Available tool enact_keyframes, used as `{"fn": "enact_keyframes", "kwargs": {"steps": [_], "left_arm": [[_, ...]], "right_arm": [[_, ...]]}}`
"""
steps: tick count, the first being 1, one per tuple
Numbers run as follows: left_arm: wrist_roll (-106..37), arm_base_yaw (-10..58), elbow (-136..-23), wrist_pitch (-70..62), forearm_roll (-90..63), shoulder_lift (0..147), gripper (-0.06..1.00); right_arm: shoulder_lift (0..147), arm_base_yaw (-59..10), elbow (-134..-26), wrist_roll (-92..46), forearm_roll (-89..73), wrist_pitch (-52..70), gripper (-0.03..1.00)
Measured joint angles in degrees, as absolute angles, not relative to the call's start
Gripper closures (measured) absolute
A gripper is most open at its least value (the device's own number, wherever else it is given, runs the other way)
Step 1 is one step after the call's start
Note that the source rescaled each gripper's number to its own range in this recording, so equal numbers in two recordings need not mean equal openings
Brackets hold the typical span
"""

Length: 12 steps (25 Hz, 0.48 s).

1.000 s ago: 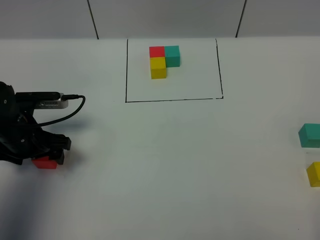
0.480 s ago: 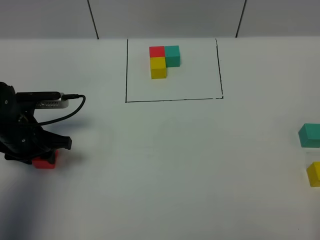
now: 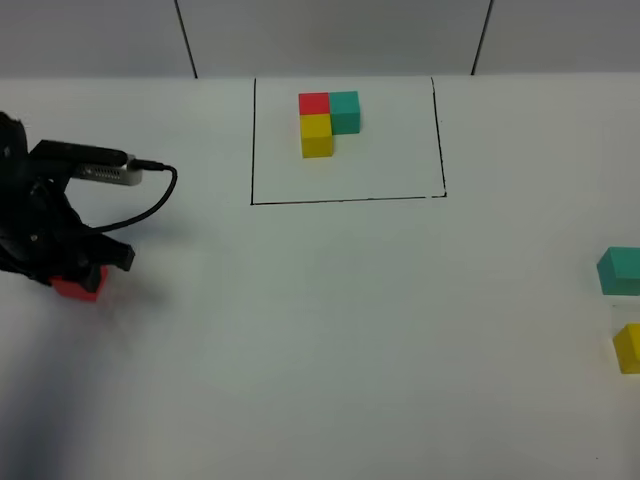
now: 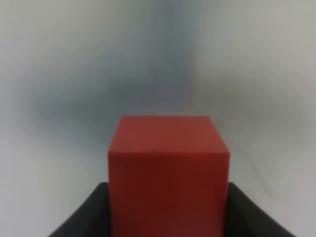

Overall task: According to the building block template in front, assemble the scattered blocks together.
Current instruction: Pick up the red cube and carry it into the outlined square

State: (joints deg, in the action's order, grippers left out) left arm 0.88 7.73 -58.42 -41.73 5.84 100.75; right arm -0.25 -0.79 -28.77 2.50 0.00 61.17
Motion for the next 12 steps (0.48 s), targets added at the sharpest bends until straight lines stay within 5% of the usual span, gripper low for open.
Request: {"fn": "enact_keyframes", "kwargs": {"steps": [12], "left_arm": [[-20.1,19.7,-80.6,-53.3,6.2,104.5,0.94]], "right_arm": [[-0.2,-0.8,-28.8,2.5,0.0,61.2,0.27]]}}
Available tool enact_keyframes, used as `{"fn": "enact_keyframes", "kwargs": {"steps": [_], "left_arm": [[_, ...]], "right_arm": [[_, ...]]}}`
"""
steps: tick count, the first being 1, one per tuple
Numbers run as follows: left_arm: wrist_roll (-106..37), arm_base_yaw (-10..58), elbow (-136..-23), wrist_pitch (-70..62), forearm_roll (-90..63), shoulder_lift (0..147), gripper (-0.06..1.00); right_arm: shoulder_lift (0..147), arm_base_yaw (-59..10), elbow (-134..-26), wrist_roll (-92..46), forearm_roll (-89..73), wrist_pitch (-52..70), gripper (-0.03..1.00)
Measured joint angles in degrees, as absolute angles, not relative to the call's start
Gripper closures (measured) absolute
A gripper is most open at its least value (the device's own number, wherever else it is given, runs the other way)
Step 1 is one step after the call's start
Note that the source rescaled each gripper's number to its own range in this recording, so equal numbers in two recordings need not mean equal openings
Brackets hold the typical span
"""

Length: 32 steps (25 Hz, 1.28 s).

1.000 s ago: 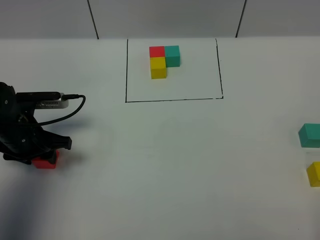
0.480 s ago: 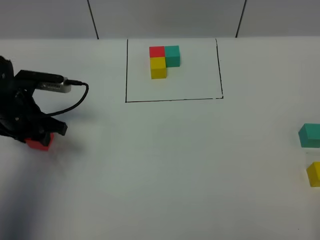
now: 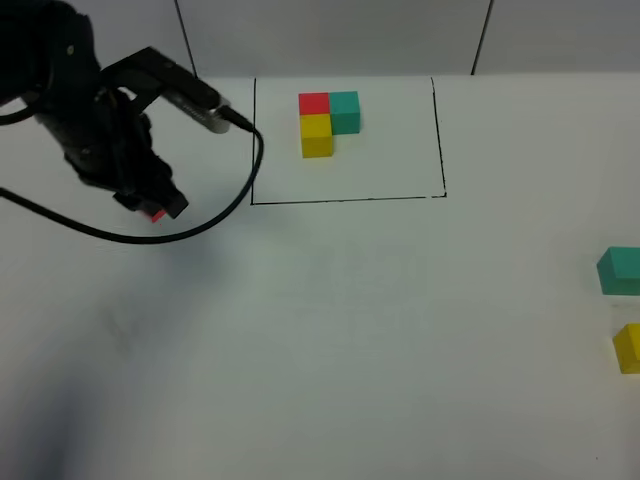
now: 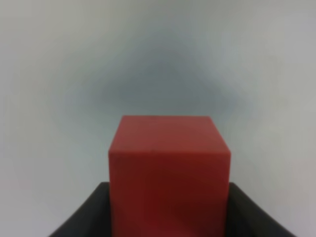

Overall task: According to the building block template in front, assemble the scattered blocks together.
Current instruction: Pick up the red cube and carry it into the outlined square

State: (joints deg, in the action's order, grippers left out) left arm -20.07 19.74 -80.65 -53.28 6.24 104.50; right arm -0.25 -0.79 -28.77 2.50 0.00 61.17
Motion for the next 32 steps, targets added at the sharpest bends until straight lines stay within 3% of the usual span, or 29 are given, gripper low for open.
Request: {"fn": "enact_keyframes", "kwargs": {"steps": [15,32], "left_arm": [[-43.4,31.1,-116.7,-68.1,6.4,130.5,0.94],[-50.5,38.5,-125.2,-68.1,6.4,143.7,0.94]], "right_arm": [[-0.2,-0.8,-28.8,2.5,0.0,61.1,0.27],[-0.2,-0.8,-28.8,2.5,0.0,61.2,0.27]]}}
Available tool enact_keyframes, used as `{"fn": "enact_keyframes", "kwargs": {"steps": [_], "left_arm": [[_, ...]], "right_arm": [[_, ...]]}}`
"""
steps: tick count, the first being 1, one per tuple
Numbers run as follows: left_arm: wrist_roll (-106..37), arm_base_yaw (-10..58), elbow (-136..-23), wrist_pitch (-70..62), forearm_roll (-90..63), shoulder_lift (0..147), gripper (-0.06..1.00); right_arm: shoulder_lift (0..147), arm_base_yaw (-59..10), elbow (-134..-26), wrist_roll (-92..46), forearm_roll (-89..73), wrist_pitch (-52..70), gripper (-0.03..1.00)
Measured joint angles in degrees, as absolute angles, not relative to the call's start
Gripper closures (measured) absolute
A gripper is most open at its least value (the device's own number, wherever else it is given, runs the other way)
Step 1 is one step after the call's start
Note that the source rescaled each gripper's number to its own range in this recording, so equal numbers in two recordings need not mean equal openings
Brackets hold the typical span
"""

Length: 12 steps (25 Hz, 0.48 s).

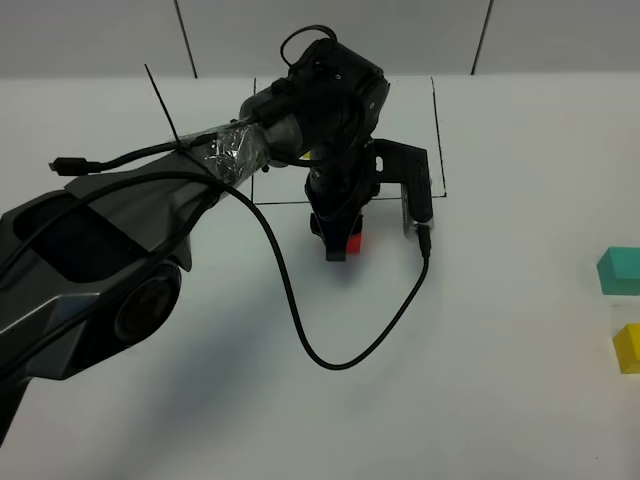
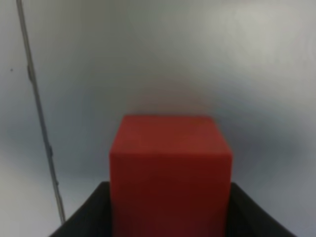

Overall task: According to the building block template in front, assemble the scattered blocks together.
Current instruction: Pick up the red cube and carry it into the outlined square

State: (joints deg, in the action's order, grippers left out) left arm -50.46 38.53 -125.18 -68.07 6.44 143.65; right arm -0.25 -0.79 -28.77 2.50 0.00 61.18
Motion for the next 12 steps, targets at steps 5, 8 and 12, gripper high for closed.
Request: {"fn": "enact_keyframes", "kwargs": {"steps": [5,8,12], "left_arm": [[-50.2,38.5,-125.7,-67.9,6.4,144.1,0.94],[-50.2,38.6,-125.8,-67.9,6.4,144.3,0.94],[-50.2,38.6,-125.8,-67.6,6.5,144.3,0.94]], "right_arm": [[-0.2,-0.8,-28.8,2.5,0.0,61.2,0.27],[-0.2,-0.8,-28.8,2.5,0.0,61.2,0.27],[-0.2,-0.8,-28.8,2.5,0.0,61.1,0.27]]}}
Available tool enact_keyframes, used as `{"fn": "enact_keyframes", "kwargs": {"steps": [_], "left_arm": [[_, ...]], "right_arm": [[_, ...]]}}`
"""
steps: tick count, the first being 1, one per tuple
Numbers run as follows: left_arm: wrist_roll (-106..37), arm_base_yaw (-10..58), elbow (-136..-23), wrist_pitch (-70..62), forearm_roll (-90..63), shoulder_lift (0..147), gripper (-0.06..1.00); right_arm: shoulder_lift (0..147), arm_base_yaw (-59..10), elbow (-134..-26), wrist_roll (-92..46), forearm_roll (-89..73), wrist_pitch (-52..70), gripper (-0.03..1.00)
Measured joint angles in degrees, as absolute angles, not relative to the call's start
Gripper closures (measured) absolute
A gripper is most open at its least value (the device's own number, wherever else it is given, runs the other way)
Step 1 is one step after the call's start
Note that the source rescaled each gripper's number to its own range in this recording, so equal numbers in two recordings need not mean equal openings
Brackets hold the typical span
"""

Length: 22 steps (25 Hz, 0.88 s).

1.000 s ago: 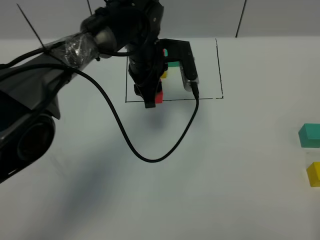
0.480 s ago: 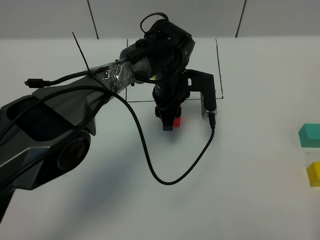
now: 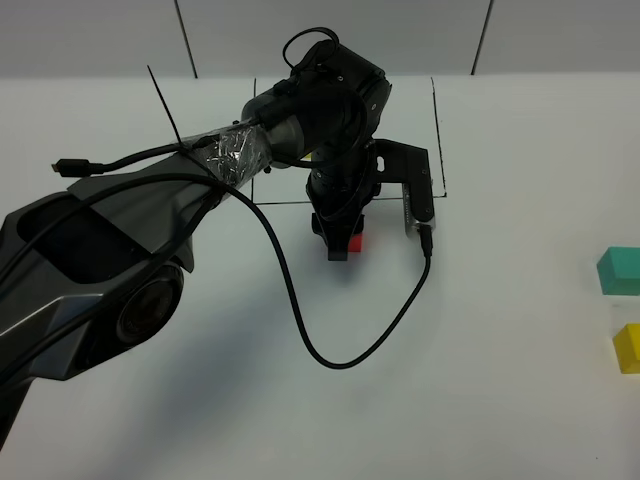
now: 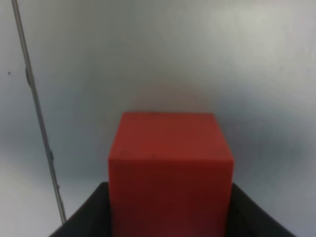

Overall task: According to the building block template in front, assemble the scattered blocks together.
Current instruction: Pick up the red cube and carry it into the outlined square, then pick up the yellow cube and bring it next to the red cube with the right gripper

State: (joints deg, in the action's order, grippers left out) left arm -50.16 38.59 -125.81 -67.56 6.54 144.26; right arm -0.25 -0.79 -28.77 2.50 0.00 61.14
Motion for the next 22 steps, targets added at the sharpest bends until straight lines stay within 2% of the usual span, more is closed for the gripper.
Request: {"fn": "enact_keyframes", "kwargs": {"steps": [10,11,12,16,18,20,22], "left_arm": [[-50.0,38.6,-125.8,-66.1,6.5,144.3,0.92],[-49.9,38.6,-125.8,-66.0,6.5,144.3,0.87],[-49.8,38.6,-125.8,-65.9,6.5,144.3,0.78],[-47.7,38.6,-125.8,-66.1,6.5,143.7,0.32],[-46.5,38.6,-125.8,-66.1,6.5,142.6,0.14],[-44.5,38.6,-125.8,-66.2,6.5,140.6,0.02],[-41.5,38.6,-125.8,-66.7,6.5,138.1,-0.03]], "right_arm": [[-0.2,-0.8,-28.8,2.5,0.0,61.1,0.27],[-0.2,-0.8,-28.8,2.5,0.0,61.1,0.27],[-0.2,-0.8,-28.8,2.5,0.0,61.1,0.27],[-0.2,-0.8,-28.8,2.5,0.0,61.1,0.27],[-0.2,-0.8,-28.8,2.5,0.0,61.1,0.27],[-0.2,-0.8,-28.8,2.5,0.0,61.1,0.27],[-0.2,-0.8,-28.8,2.5,0.0,61.1,0.27]]}}
